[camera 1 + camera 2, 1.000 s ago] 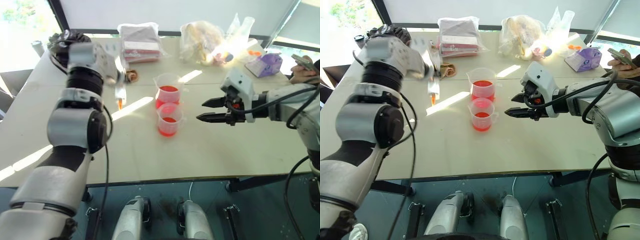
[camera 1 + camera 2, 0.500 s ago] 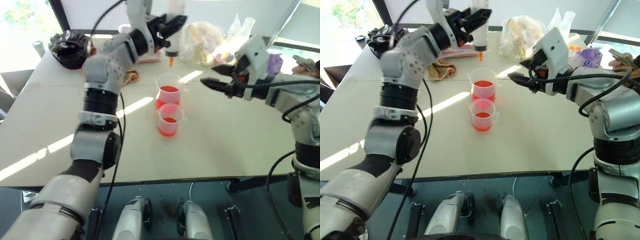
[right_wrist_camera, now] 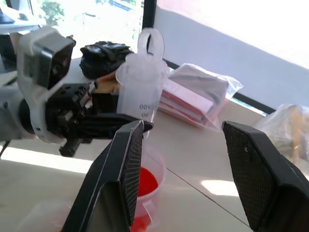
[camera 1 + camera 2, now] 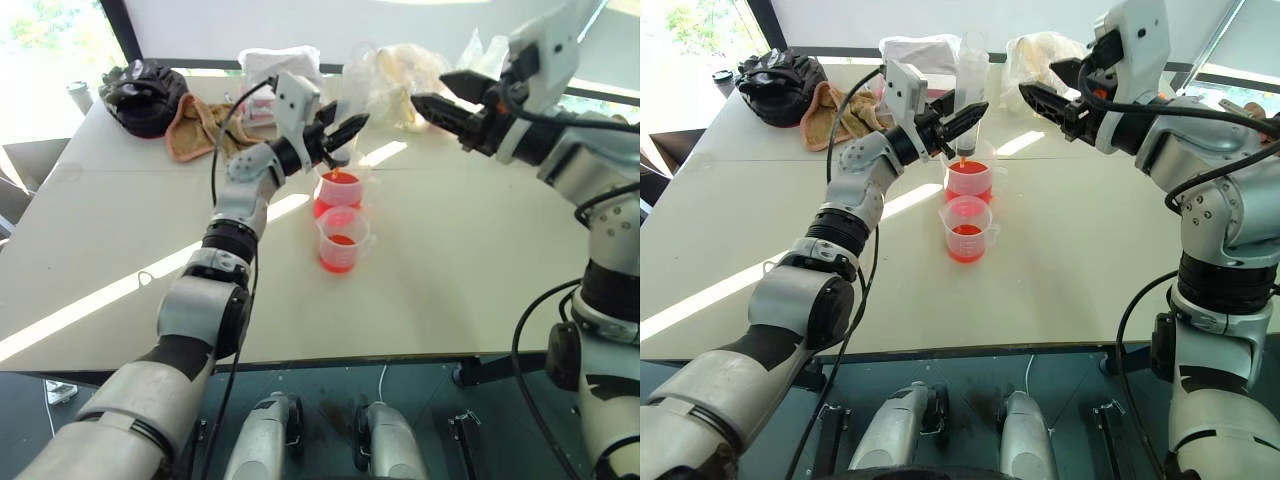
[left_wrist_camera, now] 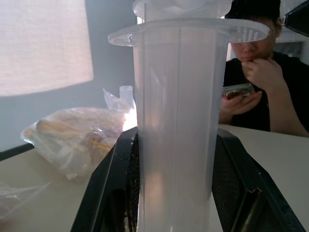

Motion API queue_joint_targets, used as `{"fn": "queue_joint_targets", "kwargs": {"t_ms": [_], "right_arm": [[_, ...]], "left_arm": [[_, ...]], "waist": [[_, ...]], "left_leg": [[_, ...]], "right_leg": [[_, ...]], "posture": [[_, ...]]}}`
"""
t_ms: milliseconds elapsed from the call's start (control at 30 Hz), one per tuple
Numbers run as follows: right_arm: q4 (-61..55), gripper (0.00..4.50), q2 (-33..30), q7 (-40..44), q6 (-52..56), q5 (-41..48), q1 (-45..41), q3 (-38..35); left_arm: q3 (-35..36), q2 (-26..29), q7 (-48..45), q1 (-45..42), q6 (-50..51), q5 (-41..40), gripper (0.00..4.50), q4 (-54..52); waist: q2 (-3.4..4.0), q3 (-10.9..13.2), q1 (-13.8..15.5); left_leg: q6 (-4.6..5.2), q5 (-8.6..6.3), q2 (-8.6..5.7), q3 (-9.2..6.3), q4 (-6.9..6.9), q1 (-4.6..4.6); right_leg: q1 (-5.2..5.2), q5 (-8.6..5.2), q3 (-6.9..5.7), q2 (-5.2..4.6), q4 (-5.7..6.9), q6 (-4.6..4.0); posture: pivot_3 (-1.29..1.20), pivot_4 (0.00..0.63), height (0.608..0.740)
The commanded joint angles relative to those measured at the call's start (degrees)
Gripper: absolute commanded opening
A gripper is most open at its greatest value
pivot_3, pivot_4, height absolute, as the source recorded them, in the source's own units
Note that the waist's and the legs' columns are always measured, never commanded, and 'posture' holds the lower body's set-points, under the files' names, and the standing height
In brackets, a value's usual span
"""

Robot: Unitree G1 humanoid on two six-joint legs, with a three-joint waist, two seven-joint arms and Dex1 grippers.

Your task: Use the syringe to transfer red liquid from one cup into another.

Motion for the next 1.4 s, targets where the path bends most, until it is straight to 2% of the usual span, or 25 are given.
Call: {"fn": "queue_joint_targets", "kwargs": {"t_ms": [33,267,500,867,1400], "right_arm": [[0.6,2.66,2.0,-2.6,2.7,2.4,-4.3,-2.3],[4.6,2.66,7.5,-8.3,12.1,5.3,-10.1,-2.8],[7.4,2.66,12.8,-14.4,14.3,4.2,-12.1,-3.0],[13.9,2.66,18.6,-19.6,9.2,-0.7,-15.1,-0.9],[24.8,2.66,22.1,-20.8,1.1,-8.0,-17.7,2.6]], "left_arm": [[1.1,-1.4,1.6,-0.3,-4.0,0.5,1.4,1.7],[1.3,-1.8,3.6,1.0,-5.4,1.3,1.4,4.6],[1.8,-2.5,4.6,2.0,-5.5,1.6,1.4,5.0],[1.8,-3.2,4.1,2.7,-4.3,2.2,1.4,5.0],[1.3,-3.7,0.9,3.5,-1.7,1.9,1.4,3.1]], "waist": [[0.0,0.0,-0.2],[0.0,0.0,-0.5],[0.01,0.0,-0.3],[0.03,0.0,-0.4],[0.03,0.0,-0.5]], "left_leg": [[0.02,-0.01,0.0,0.0,0.0,0.0],[0.02,-0.01,0.03,0.01,-0.04,0.0],[0.0,-0.03,0.02,0.01,-0.04,-0.03],[0.02,-0.02,0.01,0.03,-0.04,-0.04],[0.04,0.0,0.01,0.03,-0.04,-0.01]], "right_leg": [[0.0,0.0,0.0,0.0,-0.01,0.0],[-0.07,0.01,0.0,0.01,0.02,0.0],[-0.08,0.01,0.0,0.01,0.02,-0.01],[-0.06,0.01,-0.02,0.06,0.02,-0.01],[0.0,0.01,-0.05,0.1,0.02,0.0]], "posture": [[0.0,0.15,0.74],[0.0,0.15,0.74],[0.0,0.15,0.74],[0.0,0.15,0.74],[0.0,0.15,0.74]]}}
